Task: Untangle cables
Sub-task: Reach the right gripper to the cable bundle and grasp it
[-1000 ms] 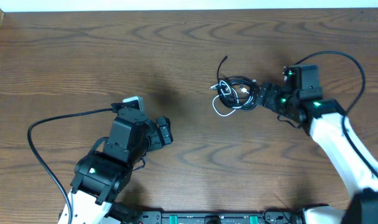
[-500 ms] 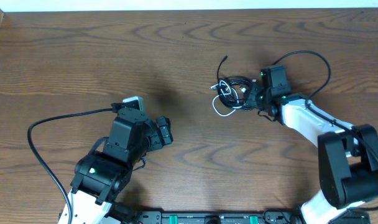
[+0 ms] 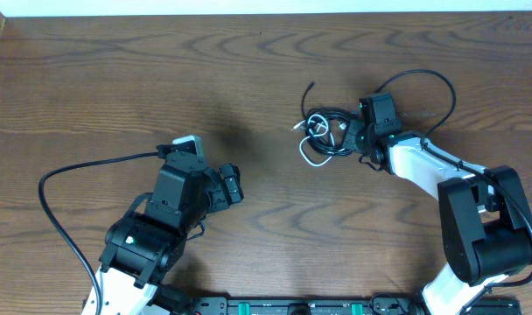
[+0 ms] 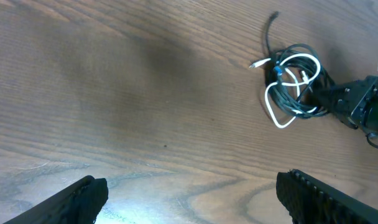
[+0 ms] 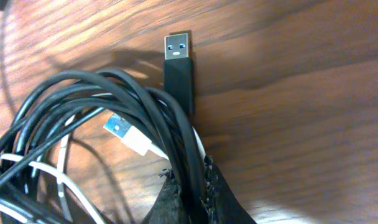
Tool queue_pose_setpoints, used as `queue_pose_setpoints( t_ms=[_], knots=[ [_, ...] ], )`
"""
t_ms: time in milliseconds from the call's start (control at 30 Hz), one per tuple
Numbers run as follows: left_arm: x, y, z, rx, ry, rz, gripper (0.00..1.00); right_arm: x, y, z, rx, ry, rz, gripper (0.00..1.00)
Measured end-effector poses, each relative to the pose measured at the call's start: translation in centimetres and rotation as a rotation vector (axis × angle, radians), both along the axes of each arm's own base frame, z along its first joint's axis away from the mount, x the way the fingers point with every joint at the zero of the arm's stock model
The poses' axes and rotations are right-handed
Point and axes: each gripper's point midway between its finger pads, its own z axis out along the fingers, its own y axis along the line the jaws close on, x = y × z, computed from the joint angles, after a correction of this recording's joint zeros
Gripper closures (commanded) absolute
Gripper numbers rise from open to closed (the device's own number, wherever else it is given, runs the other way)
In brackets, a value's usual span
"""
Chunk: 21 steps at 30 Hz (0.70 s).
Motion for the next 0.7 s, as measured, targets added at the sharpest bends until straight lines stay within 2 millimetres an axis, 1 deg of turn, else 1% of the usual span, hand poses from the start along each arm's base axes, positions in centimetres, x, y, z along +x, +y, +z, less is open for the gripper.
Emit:
queue_pose_setpoints(
  t_ms=[100, 167, 200, 233, 300, 333, 400, 433, 500, 567, 700],
  knots=[
    [0.0, 0.0, 0.0, 0.000, 0.000, 0.000, 0.07, -0.5, 1.6, 0.6, 0.052, -0.002, 0.108, 0.99],
    [0.0, 0.0, 0.0, 0.000, 0.000, 0.000, 0.07, -0.9, 3.0, 2.1, 0.106, -0.018, 0.187, 0.99],
    [0.0, 0.0, 0.0, 0.000, 0.000, 0.000, 0.07, -1.2, 3.5, 3.2, 0.131, -0.033, 0.217, 0.99],
    [0.0, 0.0, 0.0, 0.000, 0.001, 0.000, 0.07, -1.4, 4.0, 4.6, 0.154, -0.056, 0.244, 0.99],
    [0.0, 0.0, 0.0, 0.000, 0.000, 0.000, 0.07, -1.8, 4.6, 8.0, 0.190, -0.119, 0.287, 0.99],
    [0.0, 0.0, 0.0, 0.000, 0.000, 0.000, 0.07, -2.1, 4.8, 10.2, 0.203, -0.163, 0.307, 0.99],
    [0.0, 0.0, 0.0, 0.000, 0.001, 0.000, 0.07, -2.9, 4.9, 13.9, 0.222, -0.238, 0.339, 0.99],
    [0.0, 0.0, 0.0, 0.000, 0.000, 0.000, 0.07, -3.5, 4.9, 15.4, 0.227, -0.267, 0.352, 0.99],
    [0.0, 0.0, 0.0, 0.000, 0.001, 0.000, 0.07, -5.0, 4.7, 17.8, 0.234, -0.299, 0.375, 0.99],
    [0.0, 0.0, 0.0, 0.000, 0.000, 0.000, 0.07, -6.8, 4.4, 19.0, 0.230, -0.300, 0.399, 0.99],
    [0.0, 0.0, 0.0, 0.000, 0.000, 0.000, 0.07, -9.7, 4.0, 20.4, 0.219, -0.299, 0.452, 0.99]
  ],
)
